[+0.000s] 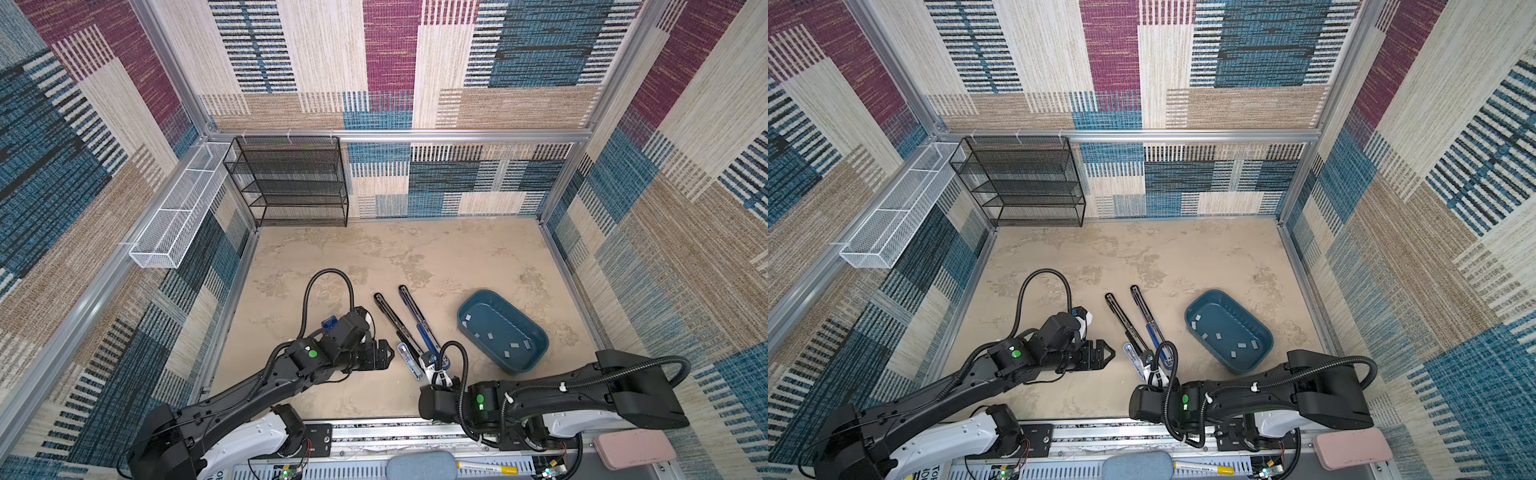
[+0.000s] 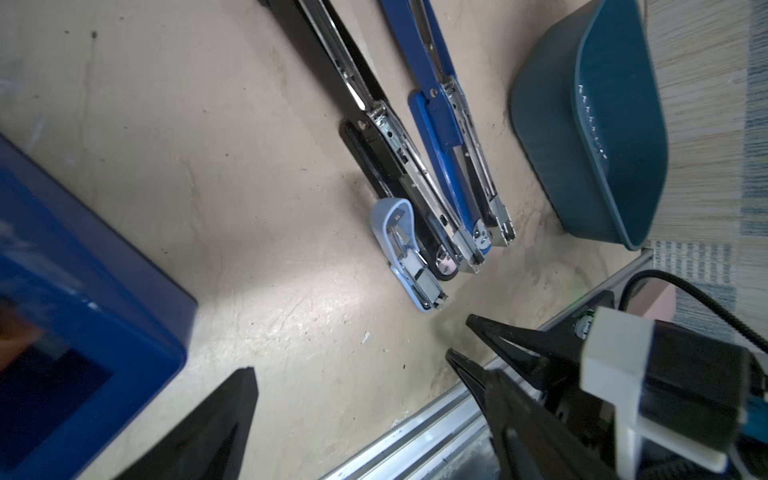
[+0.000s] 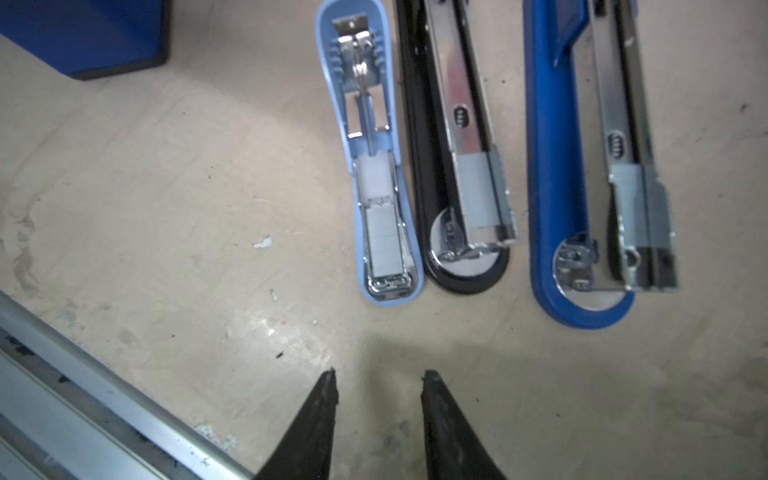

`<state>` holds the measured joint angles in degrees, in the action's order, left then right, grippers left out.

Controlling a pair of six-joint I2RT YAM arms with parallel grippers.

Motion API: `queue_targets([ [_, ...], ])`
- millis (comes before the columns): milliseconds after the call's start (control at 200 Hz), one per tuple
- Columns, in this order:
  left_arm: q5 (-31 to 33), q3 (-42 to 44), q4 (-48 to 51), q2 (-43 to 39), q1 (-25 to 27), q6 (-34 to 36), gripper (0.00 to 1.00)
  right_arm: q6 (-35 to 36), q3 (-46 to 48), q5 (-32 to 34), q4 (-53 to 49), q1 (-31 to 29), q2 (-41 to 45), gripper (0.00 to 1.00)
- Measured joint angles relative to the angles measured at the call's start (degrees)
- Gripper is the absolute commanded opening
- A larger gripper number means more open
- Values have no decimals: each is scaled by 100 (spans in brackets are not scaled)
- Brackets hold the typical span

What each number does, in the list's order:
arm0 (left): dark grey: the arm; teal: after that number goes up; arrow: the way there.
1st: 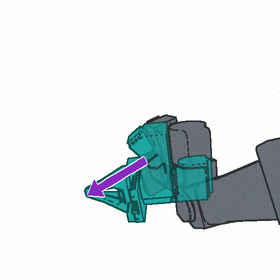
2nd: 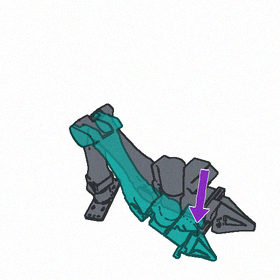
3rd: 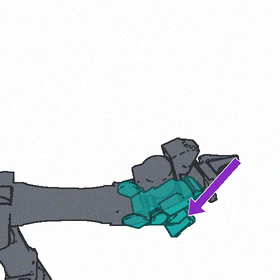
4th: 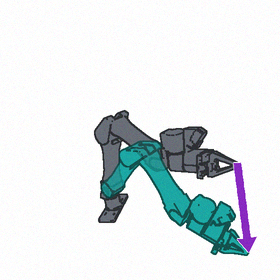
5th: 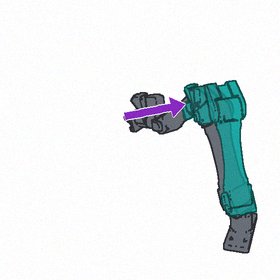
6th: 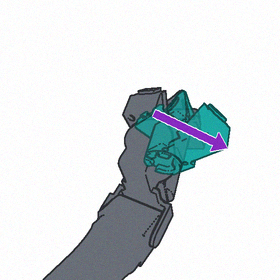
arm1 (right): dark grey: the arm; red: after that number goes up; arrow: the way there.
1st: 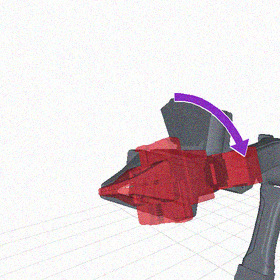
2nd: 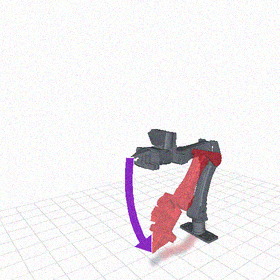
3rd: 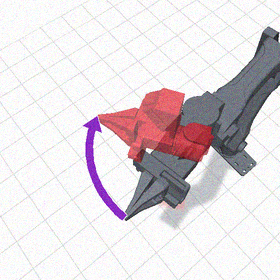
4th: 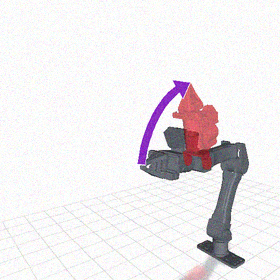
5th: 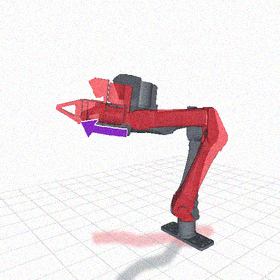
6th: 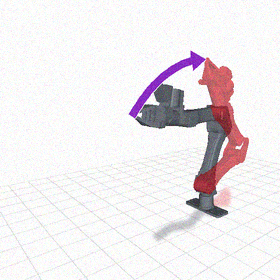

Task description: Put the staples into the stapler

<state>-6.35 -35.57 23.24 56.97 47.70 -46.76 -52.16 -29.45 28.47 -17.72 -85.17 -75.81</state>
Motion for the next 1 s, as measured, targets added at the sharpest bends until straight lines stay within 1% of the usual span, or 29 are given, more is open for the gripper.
queue_targets([
  [180, -70, 87, -400, 72, -7, 7, 90, -35, 262, 24, 350, 0, 116, 41],
  [225, -151, 114, -483, 140, -7, 7, 90, 55, 284, 22, 509, 0, 118, 42],
  [401, -140, 37, -577, 555, -7, 4, 90, 302, 293, 61, 1032, 0, -57, 46],
  [581, -116, -116, -599, 1069, -7, 37, 90, 337, 518, 164, 1252, 168, -144, 48],
  [771, -304, -142, -828, 1572, -7, 44, 90, 433, 726, 262, 1593, 243, -96, 49],
  [1002, -348, -96, -1117, 1661, -9, 46, 90, 743, 820, 260, 2009, 275, -195, 49],
])
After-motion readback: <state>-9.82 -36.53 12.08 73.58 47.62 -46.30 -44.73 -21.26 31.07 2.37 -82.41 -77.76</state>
